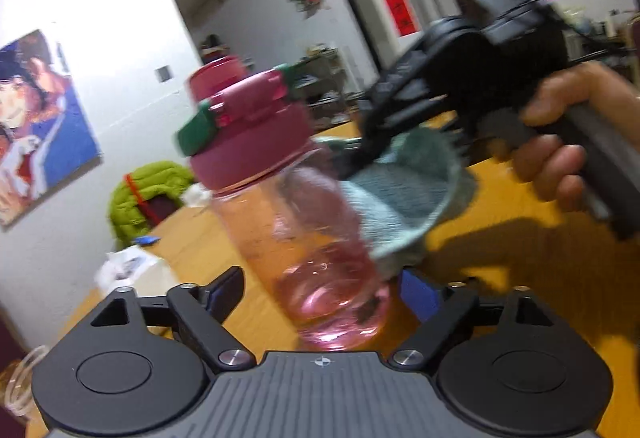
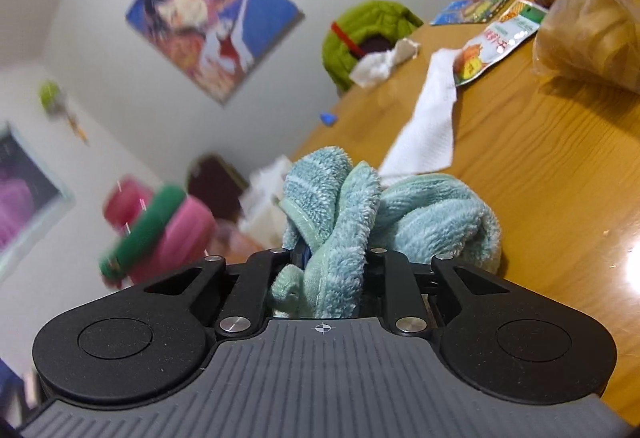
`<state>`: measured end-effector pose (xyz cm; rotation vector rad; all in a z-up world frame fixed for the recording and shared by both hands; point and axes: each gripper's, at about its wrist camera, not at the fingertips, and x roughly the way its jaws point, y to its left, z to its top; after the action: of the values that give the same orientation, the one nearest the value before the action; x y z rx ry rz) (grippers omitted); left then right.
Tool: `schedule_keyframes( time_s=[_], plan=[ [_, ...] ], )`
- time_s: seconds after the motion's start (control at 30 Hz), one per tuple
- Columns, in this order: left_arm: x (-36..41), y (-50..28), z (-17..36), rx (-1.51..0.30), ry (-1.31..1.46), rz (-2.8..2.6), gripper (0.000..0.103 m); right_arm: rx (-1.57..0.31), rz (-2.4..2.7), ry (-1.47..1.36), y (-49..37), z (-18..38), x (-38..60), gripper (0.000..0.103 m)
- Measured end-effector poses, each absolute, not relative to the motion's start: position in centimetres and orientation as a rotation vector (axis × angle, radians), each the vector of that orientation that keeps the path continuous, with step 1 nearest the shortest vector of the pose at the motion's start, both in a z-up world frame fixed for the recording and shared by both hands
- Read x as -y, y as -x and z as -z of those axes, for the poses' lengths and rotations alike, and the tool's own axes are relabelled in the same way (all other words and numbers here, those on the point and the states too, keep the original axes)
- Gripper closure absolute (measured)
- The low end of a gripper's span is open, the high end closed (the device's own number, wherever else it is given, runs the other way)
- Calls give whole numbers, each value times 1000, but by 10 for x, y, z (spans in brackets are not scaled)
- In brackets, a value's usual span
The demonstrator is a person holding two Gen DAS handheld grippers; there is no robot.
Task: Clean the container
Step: 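Hold the bottle with the left tool while the right tool wipes its side and lid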
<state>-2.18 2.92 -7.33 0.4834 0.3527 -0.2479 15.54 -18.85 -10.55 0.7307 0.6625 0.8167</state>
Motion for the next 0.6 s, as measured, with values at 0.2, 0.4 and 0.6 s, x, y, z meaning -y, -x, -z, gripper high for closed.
schedule_keyframes(
  time_s=[0.2, 0.4, 0.6],
  plan=[
    [-31, 8, 82, -313, -526, 236, 19, -702, -897, -631, -153, 95, 184, 82],
    [-34, 2, 82, -304, -532, 246, 17, -715, -935, -459, -132, 79, 186, 81],
    [-33, 2, 81, -296, -528, 242, 18, -743, -854, -467, -137, 88, 181, 81]
  ],
)
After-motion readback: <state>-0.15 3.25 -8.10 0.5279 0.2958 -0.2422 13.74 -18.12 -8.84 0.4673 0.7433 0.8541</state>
